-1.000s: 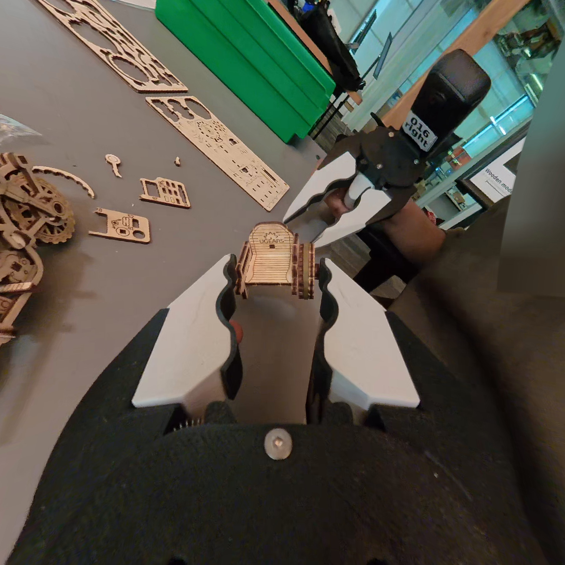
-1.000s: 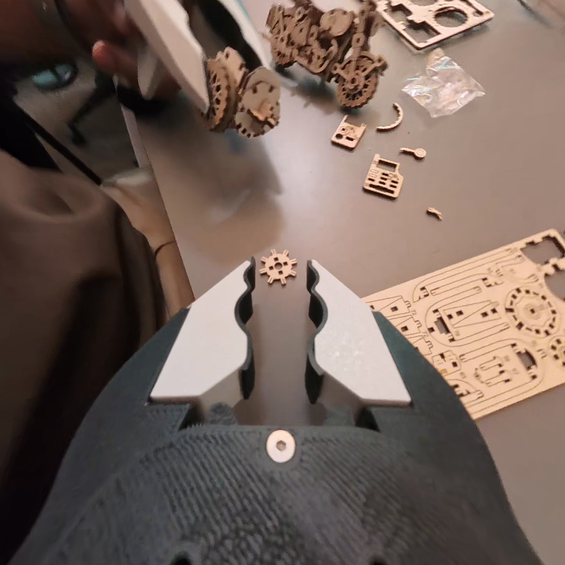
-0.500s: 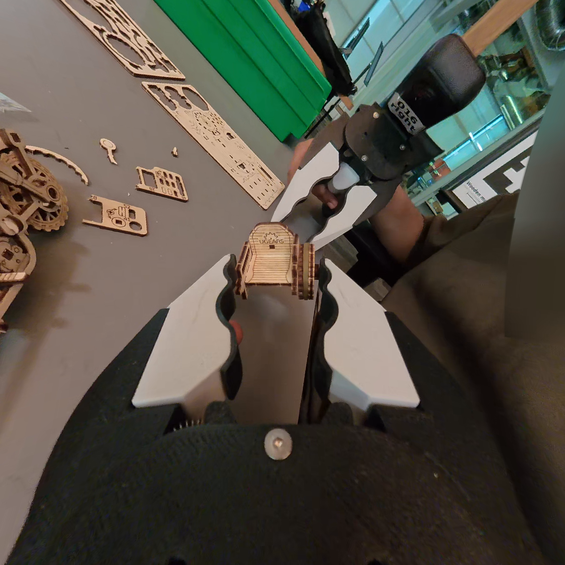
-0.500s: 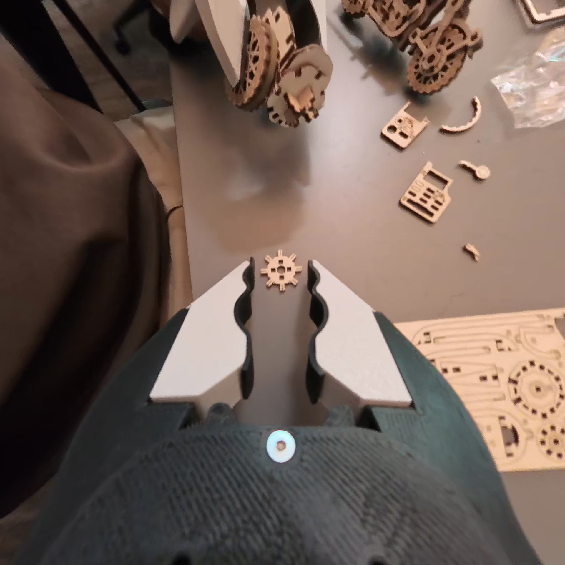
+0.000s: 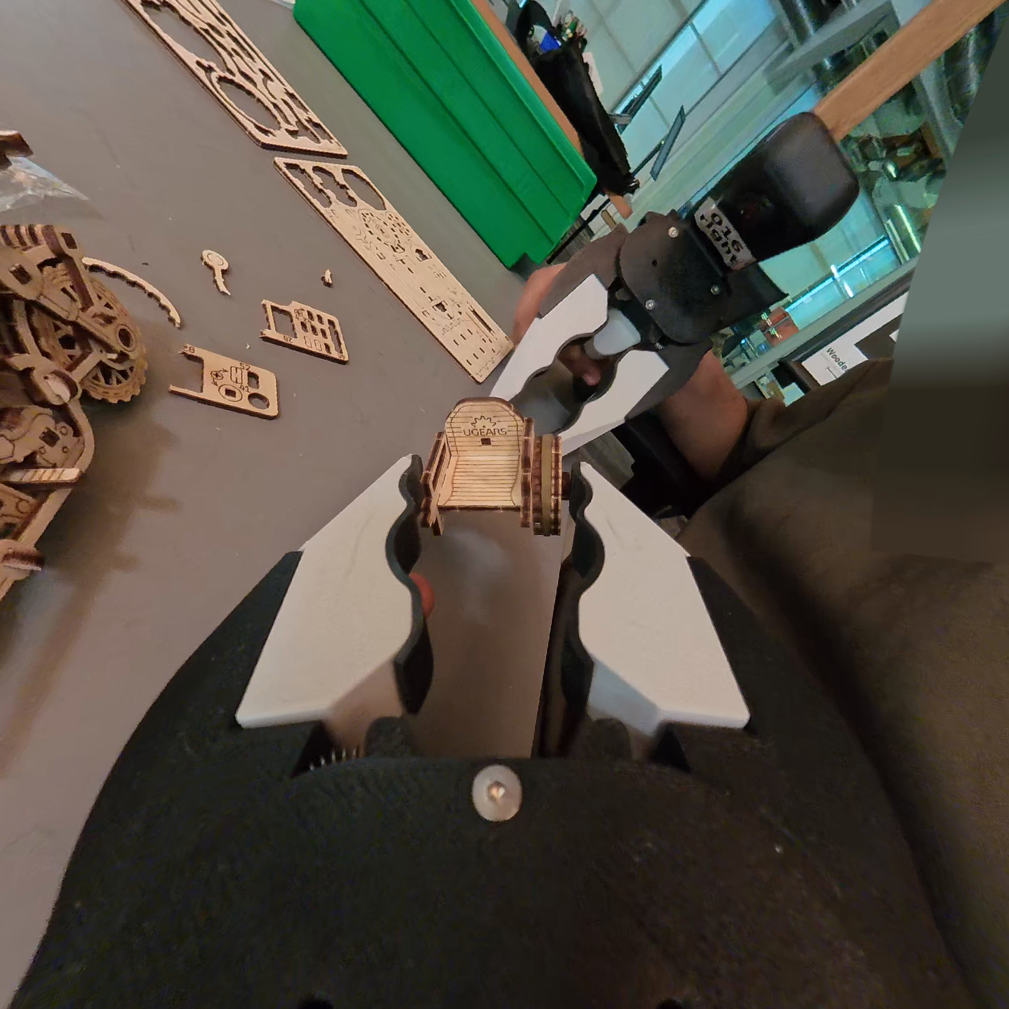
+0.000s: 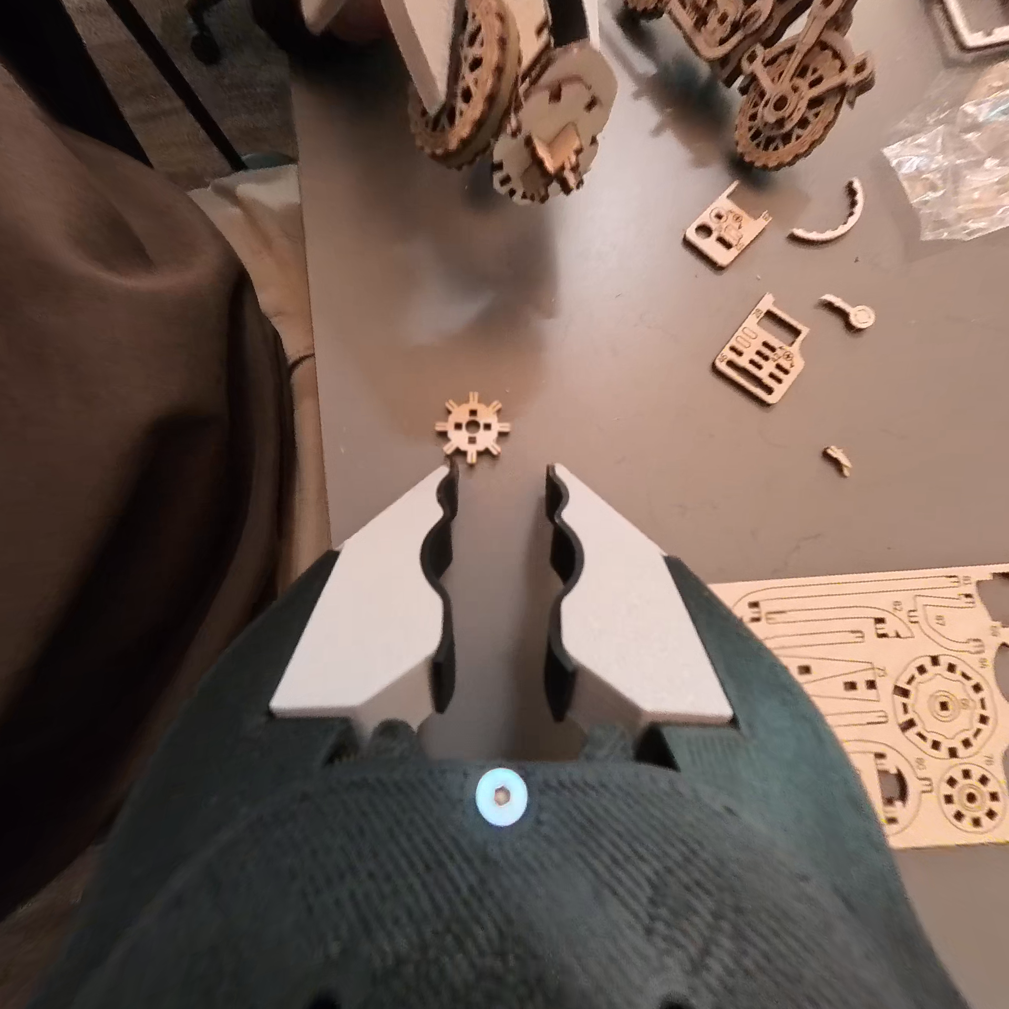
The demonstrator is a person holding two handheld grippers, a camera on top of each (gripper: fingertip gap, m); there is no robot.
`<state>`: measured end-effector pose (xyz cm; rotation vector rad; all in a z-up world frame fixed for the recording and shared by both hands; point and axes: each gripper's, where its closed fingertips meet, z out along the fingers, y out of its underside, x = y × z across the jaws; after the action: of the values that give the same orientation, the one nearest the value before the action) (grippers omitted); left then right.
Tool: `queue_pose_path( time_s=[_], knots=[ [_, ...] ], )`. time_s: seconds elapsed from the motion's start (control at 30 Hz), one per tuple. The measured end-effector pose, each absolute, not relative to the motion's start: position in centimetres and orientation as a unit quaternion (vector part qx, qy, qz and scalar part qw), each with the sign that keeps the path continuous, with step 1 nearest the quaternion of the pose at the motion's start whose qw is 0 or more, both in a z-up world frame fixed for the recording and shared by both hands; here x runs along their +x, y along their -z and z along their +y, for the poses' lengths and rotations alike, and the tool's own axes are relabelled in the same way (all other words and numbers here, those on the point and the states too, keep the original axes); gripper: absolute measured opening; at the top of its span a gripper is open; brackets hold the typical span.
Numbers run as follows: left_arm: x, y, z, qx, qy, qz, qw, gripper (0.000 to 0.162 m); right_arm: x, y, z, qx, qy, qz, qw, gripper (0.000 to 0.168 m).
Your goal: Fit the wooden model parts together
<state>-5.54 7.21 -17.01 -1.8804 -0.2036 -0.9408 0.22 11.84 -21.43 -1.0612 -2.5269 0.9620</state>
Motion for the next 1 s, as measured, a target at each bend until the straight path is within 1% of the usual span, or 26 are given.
queue_pose_path(
  time_s=[0.13,0.47,0.67,0.73,0.8,0.93,1.0],
  knots=[
    [-5.6,17.1,7.2,-0.775,0.389,-0.085,0.491,0.052,0.2,20.3,11.3,-0.361,-0.358,-0.854,0.114,0.029],
    [-5.7,17.0,7.2,-0.775,0.387,-0.087,0.493,0.052,1.5,22.1,10.5,-0.376,-0.331,-0.862,0.08,0.024],
    [-5.7,17.1,7.1,-0.775,0.385,-0.089,0.493,0.052,1.7,22.0,7.1,-0.362,-0.364,-0.857,0.046,0.022],
    [-5.7,17.1,7.0,-0.776,0.383,-0.087,0.493,0.052,1.3,21.9,6.2,-0.352,-0.374,-0.857,0.051,0.023],
    [-5.7,17.1,7.0,-0.777,0.382,-0.086,0.493,0.052,0.7,22.0,6.8,-0.351,-0.361,-0.861,0.075,0.023],
    [-5.7,17.1,6.8,-0.777,0.381,-0.086,0.494,0.052,-0.6,20.2,8.2,-0.379,-0.392,-0.831,0.109,0.022],
    [-5.7,17.1,6.8,-0.777,0.38,-0.086,0.494,0.052,-1.5,19.6,9.1,-0.405,-0.402,-0.811,0.132,0.025]
  ],
)
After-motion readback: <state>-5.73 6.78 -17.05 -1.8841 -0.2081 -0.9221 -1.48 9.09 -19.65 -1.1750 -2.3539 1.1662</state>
